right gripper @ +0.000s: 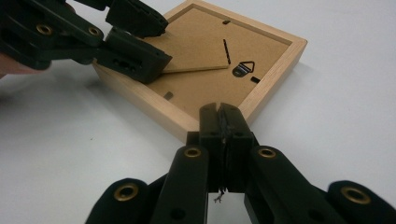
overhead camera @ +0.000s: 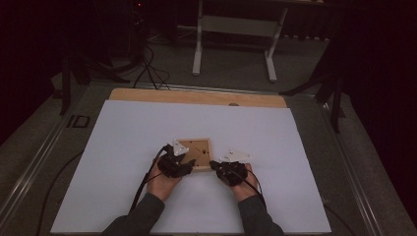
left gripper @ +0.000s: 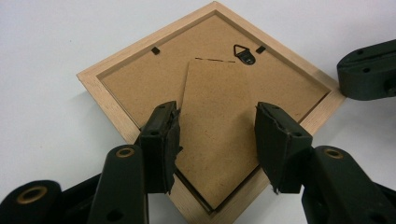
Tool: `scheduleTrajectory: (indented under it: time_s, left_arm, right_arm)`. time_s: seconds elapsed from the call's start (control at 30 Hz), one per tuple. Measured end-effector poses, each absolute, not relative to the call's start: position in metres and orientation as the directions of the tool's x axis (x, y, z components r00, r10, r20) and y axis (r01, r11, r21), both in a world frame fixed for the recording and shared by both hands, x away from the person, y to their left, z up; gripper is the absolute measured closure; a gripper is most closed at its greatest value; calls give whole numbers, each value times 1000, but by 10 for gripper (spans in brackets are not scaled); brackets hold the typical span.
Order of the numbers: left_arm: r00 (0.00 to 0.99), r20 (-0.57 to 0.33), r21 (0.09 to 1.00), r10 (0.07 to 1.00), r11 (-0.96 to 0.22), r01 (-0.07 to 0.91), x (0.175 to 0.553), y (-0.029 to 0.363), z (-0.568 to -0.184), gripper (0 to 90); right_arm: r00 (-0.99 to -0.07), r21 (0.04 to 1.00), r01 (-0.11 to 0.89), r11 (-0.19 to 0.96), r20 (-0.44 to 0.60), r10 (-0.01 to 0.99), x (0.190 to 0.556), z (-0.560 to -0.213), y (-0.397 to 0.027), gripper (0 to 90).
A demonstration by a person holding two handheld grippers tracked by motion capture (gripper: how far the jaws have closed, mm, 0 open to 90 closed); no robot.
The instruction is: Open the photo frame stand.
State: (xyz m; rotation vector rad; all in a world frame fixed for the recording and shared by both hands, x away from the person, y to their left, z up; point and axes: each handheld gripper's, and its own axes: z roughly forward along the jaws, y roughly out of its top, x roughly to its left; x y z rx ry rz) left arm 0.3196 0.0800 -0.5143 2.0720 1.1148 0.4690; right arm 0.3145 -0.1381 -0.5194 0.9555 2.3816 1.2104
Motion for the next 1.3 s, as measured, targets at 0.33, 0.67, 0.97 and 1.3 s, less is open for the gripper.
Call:
scheduleTrajectory:
  time_s: [0.33,0.67,0.97,1.3]
  left_arm:
    - [551,-33,756,834,-340,560,317,80,-508,508]
    - [540,-143,742,830,-271,613,313,97,-511,440]
    - [544,-173,731,821,-264,630,311,100,-508,501]
    - [542,-183,755,820,-236,612,310,99,-502,487]
  right_arm:
    - [-731,800,425,423,28,682,314,-519,-138,885]
    - [-732,801,425,422,29,681,315,-519,-138,885]
    - [-732,800,426,421,31,681,315,-519,-138,884]
    - [-731,801,425,422,29,682,315,-519,-139,881]
